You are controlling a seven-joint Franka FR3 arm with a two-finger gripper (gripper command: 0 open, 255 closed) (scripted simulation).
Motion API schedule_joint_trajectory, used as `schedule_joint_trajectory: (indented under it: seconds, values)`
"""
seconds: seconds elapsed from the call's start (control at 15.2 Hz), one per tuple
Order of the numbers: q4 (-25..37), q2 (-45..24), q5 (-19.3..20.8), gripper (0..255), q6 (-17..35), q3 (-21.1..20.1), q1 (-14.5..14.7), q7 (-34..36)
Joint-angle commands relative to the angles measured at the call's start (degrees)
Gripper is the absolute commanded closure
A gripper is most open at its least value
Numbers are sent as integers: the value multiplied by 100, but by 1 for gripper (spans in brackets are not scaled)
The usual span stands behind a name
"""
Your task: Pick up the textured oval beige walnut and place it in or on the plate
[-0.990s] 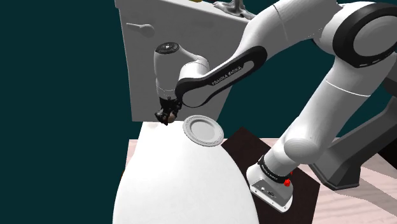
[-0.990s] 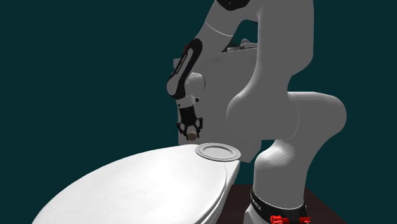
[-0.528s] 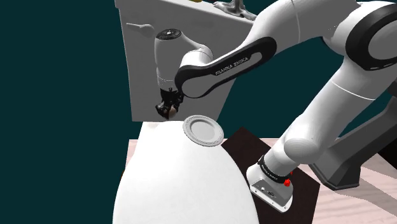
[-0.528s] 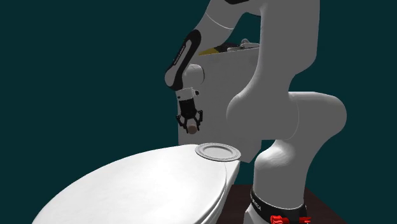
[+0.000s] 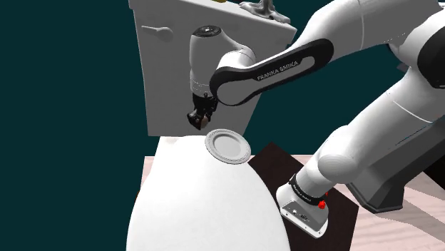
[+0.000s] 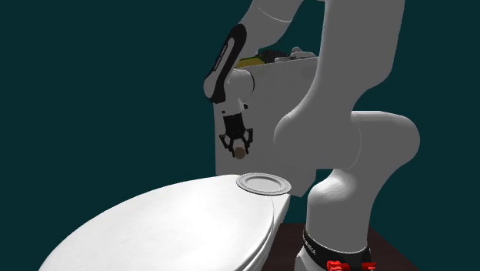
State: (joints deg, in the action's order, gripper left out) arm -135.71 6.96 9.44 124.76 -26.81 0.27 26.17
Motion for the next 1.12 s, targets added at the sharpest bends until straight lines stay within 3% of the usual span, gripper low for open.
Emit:
schedule_joint_trajectory:
  seconds: [0.0,0.53,1.06]
  values:
    - [-461,464,-210,255,86,112,-11,-277]
    - [-2080,2187,-656,255,165,775,107,-1274]
    - [-2372,1671,-493,255,950,625,-9,-1031]
